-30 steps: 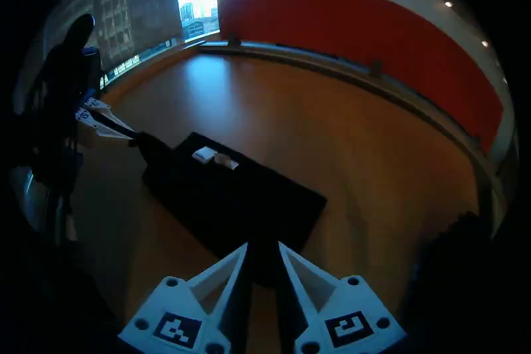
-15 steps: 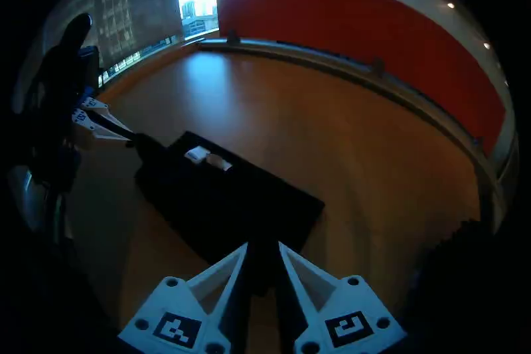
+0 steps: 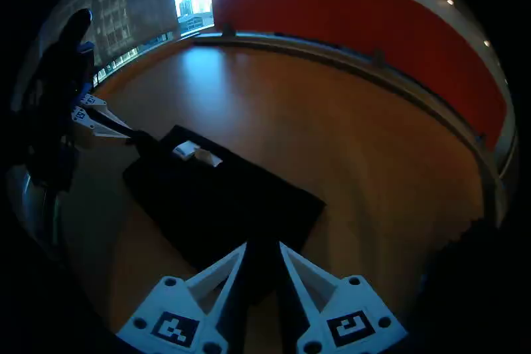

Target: Fold towel

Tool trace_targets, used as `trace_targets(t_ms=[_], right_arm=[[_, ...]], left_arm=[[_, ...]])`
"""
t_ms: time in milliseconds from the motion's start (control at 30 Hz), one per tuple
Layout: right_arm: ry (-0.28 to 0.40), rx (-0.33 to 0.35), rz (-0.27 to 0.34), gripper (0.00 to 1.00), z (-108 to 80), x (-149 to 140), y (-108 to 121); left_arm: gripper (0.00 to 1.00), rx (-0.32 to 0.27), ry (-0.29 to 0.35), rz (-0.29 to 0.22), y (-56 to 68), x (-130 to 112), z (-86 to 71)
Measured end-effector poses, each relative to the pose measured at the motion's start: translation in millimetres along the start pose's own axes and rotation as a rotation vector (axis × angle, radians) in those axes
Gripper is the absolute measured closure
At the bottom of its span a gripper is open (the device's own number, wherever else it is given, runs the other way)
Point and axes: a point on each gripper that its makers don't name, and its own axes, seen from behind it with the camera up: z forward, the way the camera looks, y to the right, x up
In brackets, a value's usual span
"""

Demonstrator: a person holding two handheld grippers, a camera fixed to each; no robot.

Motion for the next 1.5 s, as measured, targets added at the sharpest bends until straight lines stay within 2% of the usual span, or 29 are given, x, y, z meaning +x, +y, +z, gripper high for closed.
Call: trace_targets(t_ms=[267,567,633,700,1033,1233,1367,1500], right_arm=[[-0.001,-0.029,-0.004,0.70,11.7,2.9,8.2],[-0.012,-0.077,-0.015,0.50,22.7,2.1,19.9],[-0.013,-0.089,-0.015,0.42,24.5,3.0,23.1],[-0.013,-0.103,-0.012,0.39,26.2,4.5,26.7],[-0.008,-0.156,0.020,0.32,29.2,12.5,42.6],[-0.006,-0.177,0.017,0.27,29.0,14.5,46.5],[-0.005,-0.187,0.016,0.24,29.1,15.7,48.5],[0.003,-0.197,0.019,0.22,28.6,19.2,51.8]], left_arm=[[0.77,0.022,-0.006,0.001,-9.9,0.9,13.1],[0.71,0.050,-0.008,0.023,-20.9,5.7,20.8],[0.71,0.058,-0.007,0.032,-23.9,7.7,22.2],[0.68,0.065,-0.007,0.040,-27.0,9.8,23.7],[0.55,0.095,0.000,0.041,-39.6,18.6,30.1],[0.53,0.103,0.003,0.035,-44.0,20.4,29.2],[0.42,0.113,0.010,0.035,-48.3,23.5,28.8],[0.35,0.124,0.019,0.037,-54.0,27.5,27.1]])
